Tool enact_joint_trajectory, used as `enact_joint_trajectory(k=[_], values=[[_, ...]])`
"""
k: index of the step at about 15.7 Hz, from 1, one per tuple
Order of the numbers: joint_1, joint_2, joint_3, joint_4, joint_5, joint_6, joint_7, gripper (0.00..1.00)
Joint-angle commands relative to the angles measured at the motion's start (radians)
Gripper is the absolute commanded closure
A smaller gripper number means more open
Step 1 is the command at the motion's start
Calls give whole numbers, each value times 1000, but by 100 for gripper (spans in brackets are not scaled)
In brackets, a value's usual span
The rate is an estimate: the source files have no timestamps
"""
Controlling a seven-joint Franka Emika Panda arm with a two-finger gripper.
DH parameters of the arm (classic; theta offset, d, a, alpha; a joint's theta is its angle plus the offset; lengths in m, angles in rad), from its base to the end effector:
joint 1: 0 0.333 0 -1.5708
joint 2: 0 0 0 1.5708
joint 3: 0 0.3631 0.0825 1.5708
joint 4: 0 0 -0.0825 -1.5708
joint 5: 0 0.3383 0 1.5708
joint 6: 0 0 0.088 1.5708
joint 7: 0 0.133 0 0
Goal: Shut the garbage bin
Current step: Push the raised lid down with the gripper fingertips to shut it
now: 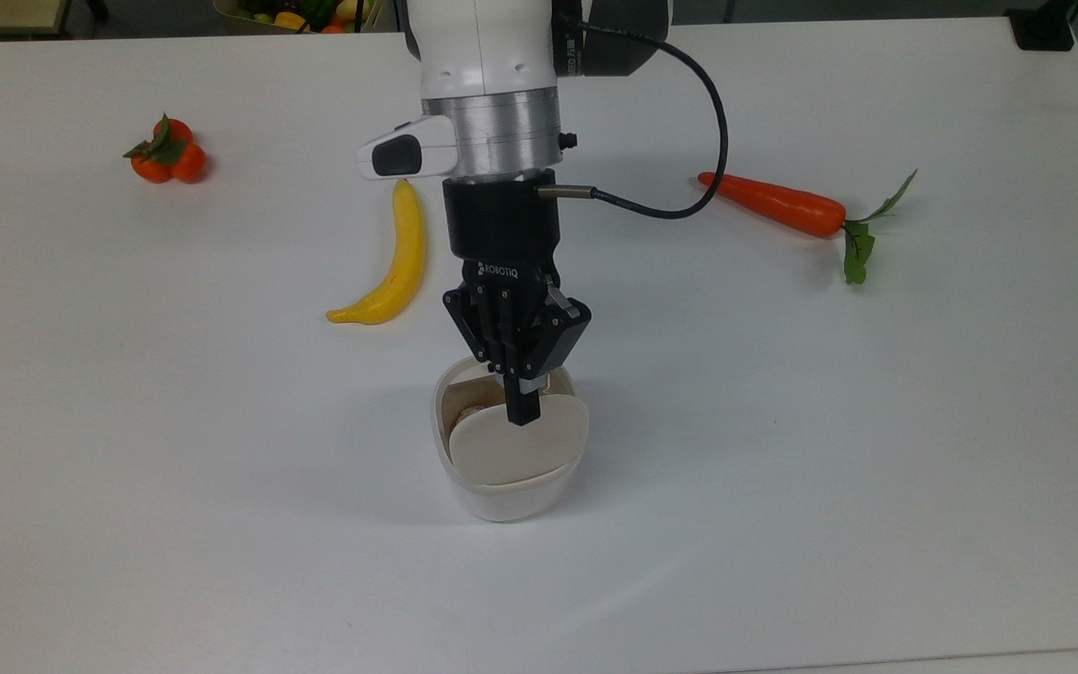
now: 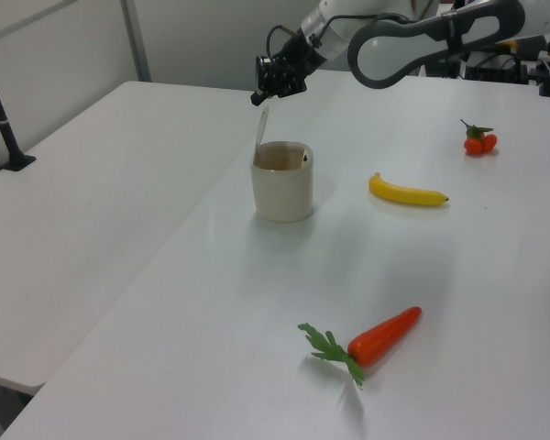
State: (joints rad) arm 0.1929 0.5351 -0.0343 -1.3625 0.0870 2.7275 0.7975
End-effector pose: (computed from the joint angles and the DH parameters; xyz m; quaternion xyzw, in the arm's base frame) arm 0.7501 0.1251 0.5481 -0.8608 0.3097 -0.3464 0.2077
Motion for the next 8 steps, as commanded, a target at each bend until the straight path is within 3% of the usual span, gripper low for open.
enact_joint_trajectory(k=[1,8], values=[[8,-1,-4,-19,-65,14,28,100],[-1,-47,7,-92,-84,6,26,99]])
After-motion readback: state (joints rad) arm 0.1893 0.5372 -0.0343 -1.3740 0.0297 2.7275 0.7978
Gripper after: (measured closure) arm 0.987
